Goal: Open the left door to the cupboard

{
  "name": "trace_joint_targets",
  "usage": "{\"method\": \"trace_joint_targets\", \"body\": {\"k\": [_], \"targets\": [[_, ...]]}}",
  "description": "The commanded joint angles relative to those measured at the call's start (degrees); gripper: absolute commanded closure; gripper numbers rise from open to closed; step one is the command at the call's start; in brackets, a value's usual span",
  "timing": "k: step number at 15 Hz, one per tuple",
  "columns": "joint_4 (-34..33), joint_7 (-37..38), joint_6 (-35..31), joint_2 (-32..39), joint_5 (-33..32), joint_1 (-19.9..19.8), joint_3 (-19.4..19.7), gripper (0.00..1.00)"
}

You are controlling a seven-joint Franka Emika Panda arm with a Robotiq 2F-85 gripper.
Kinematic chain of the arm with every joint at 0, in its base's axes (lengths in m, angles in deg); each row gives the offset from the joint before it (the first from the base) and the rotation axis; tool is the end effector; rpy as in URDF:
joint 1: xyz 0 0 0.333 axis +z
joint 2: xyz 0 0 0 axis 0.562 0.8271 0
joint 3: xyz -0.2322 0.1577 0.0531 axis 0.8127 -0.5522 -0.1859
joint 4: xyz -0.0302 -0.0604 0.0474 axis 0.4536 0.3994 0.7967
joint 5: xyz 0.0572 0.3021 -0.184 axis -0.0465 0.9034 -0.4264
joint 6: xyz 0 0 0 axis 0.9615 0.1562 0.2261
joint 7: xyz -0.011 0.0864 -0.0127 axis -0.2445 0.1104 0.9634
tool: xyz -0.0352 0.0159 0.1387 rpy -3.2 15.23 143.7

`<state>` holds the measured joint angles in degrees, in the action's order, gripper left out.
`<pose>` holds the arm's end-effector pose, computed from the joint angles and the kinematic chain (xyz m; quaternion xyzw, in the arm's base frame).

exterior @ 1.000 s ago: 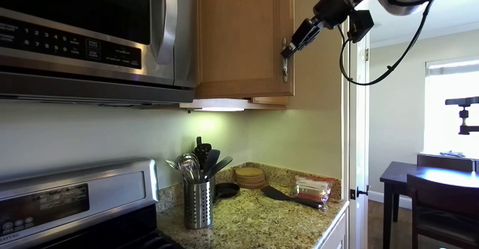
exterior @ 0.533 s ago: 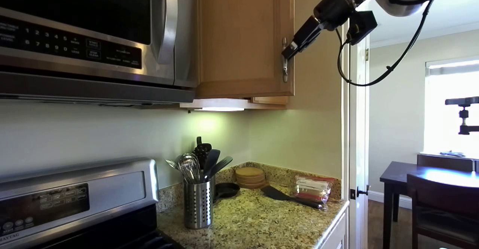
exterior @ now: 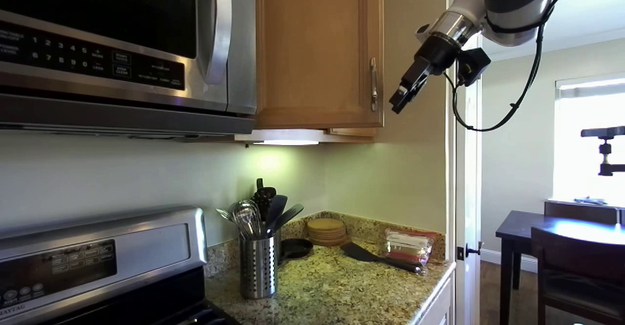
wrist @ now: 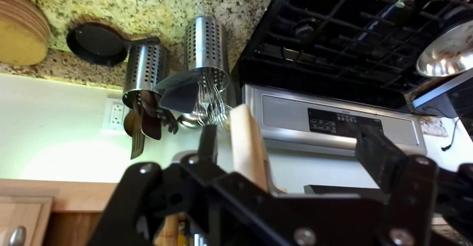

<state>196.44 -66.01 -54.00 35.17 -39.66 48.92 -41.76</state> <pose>0.3703 0.0031 0.6131 -0.9267 -0.1675 -0.3230 0.0941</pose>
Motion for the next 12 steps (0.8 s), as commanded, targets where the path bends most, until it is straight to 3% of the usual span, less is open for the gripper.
{"method": "trace_joint_targets", "body": {"k": [1, 6, 12], "targets": [[-0.79, -1.44, 2.38, 1.23, 0.79, -3.62, 1.27, 0.0], [-3.0, -1.05, -1.44, 7.31, 0.63, -7.56, 2.28, 0.0], [-9.8, -0.43, -2.45, 14.1, 4.87, -7.0, 1.07, 0.0]]}}
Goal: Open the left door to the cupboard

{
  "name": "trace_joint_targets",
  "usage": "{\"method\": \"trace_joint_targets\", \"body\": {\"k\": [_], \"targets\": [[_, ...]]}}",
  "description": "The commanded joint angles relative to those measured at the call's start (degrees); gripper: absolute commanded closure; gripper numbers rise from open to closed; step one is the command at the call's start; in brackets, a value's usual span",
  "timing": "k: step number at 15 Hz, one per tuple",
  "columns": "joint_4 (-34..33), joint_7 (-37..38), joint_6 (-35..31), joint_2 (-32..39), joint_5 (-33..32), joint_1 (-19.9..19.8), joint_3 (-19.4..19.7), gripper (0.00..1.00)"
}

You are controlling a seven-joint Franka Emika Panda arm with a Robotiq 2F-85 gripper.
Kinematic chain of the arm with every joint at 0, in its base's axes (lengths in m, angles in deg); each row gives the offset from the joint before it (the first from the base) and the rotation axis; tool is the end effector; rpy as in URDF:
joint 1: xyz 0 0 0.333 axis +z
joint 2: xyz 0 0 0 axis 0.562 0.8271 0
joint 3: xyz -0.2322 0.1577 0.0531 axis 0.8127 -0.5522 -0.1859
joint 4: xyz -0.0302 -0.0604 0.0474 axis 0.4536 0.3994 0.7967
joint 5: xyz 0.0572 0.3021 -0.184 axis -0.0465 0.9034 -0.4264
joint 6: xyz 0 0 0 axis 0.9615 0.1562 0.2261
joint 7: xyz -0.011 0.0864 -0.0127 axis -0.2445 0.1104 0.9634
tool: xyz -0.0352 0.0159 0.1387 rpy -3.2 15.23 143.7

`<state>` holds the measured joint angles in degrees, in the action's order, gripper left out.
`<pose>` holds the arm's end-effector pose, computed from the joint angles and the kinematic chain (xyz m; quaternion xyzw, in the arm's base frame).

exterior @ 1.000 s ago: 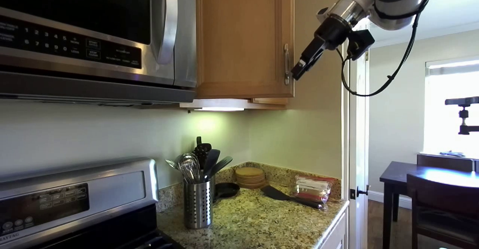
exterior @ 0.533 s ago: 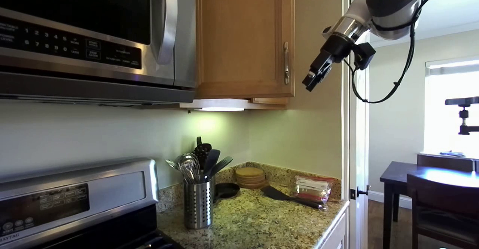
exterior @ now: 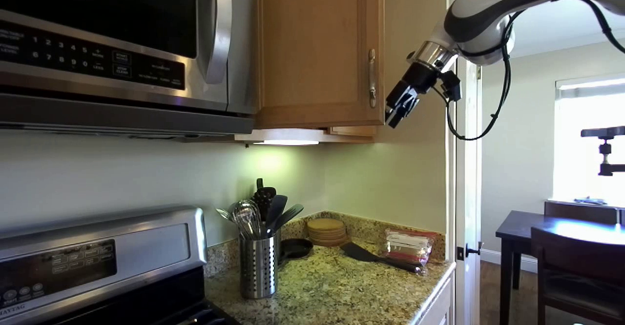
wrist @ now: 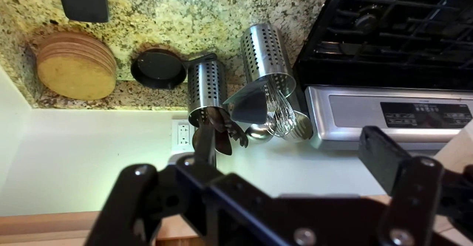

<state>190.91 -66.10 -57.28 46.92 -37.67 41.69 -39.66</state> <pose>0.4257 -0.0618 0.5890 -0.9460 -0.0752 -0.3060 0.0763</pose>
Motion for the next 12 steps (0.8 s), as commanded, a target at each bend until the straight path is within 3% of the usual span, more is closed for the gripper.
{"method": "trace_joint_targets", "body": {"k": [1, 12], "targets": [[-5.41, -0.62, 0.96, 2.82, 3.64, 0.27, -1.46, 0.0], [-9.68, -4.47, 3.11, 2.0, 8.91, 3.13, -4.45, 0.0]]}}
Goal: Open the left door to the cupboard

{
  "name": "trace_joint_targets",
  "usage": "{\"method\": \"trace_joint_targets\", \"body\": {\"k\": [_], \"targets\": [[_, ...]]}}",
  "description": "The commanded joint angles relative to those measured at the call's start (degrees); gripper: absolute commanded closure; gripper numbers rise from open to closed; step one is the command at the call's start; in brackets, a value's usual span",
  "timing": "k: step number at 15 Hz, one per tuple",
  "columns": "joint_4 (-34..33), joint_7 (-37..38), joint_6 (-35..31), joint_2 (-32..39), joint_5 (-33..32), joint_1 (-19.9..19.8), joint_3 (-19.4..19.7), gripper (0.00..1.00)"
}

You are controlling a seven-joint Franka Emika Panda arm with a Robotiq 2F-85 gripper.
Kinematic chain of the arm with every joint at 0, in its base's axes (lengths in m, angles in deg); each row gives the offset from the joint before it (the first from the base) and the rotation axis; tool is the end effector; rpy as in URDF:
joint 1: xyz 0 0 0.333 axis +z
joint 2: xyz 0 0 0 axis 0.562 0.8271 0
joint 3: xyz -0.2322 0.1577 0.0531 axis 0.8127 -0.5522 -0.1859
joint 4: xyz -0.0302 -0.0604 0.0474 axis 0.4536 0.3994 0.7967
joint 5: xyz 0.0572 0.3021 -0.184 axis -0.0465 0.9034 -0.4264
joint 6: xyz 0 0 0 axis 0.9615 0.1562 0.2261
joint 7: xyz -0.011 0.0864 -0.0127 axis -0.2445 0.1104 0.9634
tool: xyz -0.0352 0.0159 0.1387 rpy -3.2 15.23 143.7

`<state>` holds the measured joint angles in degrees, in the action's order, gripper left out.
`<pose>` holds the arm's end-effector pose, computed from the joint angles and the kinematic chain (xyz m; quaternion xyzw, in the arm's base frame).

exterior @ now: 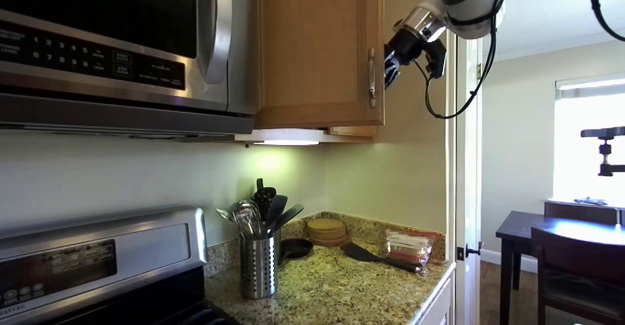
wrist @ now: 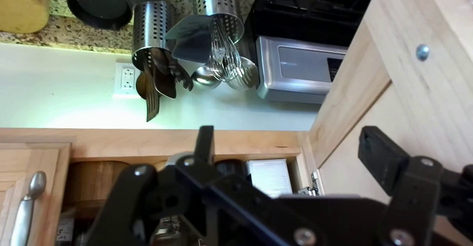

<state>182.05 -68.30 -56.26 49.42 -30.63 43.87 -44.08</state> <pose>0.4388 -0.0048 0.6523 -0.9193 -0.1262 -0.3555 0.1127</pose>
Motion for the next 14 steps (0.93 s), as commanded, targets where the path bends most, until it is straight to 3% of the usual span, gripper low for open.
{"method": "trace_joint_targets", "body": {"k": [1, 6, 10, 14], "targets": [[-0.86, -2.89, 2.48, -0.7, 2.12, 1.42, -0.19, 0.0], [-1.33, -7.74, 6.61, -1.4, 2.93, 4.32, -1.8, 0.0], [-2.74, -5.55, 9.0, -2.52, 0.68, 4.88, -7.28, 0.0], [-3.11, -11.72, 8.17, -0.37, 4.42, 7.65, -5.21, 0.0]]}}
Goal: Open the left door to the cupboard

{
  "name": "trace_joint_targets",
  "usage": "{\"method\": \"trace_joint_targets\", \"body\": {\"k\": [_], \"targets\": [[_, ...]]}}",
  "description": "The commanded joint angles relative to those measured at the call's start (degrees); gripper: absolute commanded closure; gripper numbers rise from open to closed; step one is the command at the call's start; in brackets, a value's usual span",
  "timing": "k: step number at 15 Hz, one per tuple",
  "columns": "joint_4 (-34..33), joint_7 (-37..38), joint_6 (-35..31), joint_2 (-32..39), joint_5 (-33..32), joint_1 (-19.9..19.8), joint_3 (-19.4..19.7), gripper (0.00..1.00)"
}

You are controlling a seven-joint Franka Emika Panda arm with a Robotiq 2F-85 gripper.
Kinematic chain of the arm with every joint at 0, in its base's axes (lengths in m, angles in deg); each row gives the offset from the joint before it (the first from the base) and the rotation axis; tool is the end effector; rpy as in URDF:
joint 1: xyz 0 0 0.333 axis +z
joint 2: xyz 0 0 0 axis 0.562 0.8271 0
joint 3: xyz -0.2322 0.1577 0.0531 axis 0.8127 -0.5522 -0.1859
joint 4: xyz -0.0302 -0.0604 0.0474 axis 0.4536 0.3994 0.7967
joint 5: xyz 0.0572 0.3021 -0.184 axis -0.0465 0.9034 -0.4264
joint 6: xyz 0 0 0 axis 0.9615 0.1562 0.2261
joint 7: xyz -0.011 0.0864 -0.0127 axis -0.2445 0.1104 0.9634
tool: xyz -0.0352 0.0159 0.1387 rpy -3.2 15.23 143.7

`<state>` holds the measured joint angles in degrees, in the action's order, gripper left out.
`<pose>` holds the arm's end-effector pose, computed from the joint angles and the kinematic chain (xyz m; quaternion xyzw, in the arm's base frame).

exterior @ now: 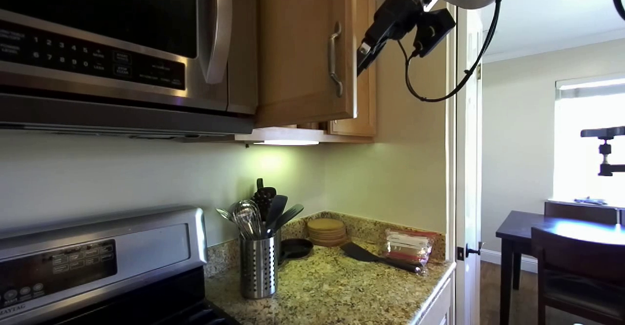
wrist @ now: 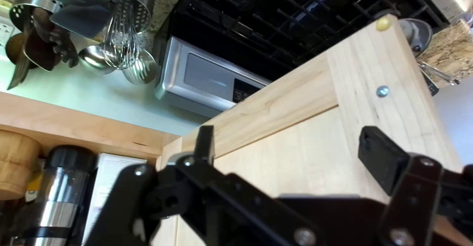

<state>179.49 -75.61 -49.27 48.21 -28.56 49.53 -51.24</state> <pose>0.4067 0.1083 0.6692 -0.8875 -0.2998 -0.3274 0.1234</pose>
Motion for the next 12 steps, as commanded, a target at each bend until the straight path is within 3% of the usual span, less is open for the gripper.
{"method": "trace_joint_targets", "body": {"k": [1, 5, 12], "targets": [[-0.42, -5.72, 1.05, 1.18, 2.83, 2.28, 2.32, 0.0], [-0.42, -6.52, 1.6, 1.58, 2.56, 0.84, 1.69, 0.0], [1.23, 1.51, 3.53, 2.35, -0.57, -4.49, 0.84, 0.0]]}}
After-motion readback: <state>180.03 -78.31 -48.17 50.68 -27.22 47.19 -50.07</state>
